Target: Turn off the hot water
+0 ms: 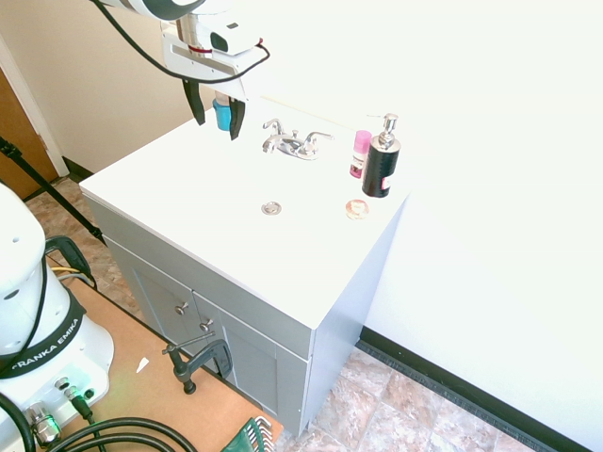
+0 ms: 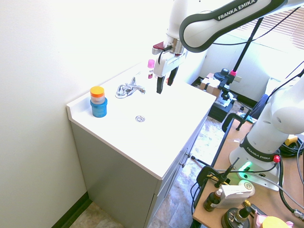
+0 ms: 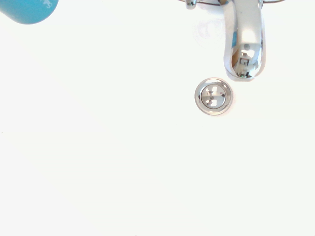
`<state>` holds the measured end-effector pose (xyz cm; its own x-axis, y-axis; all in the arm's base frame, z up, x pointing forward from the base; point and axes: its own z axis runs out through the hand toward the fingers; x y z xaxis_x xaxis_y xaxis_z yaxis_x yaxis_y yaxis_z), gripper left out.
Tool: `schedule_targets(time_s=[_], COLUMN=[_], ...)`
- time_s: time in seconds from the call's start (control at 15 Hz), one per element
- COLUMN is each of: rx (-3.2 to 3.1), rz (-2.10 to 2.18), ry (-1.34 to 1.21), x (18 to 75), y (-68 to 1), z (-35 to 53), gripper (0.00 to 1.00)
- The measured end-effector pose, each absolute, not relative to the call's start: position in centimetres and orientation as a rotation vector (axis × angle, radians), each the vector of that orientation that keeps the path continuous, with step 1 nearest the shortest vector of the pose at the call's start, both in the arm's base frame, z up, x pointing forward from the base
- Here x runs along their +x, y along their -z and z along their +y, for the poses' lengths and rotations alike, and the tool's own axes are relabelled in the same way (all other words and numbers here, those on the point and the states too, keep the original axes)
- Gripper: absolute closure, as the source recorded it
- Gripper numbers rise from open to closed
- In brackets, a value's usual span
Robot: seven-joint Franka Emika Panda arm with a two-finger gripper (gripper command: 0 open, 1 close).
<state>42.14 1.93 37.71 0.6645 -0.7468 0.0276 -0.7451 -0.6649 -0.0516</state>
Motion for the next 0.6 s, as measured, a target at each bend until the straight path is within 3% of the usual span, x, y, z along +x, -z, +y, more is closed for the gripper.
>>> schedule_targets(time_s=[0.27, 0.6], rx=[-2.854, -2.862], rz=[1.315, 1.572], ry=[0.111, 0.386], x=[43.3, 49.9], y=[-37.6, -36.5], z=[3.2, 5.1], gripper=[0.0, 0.0])
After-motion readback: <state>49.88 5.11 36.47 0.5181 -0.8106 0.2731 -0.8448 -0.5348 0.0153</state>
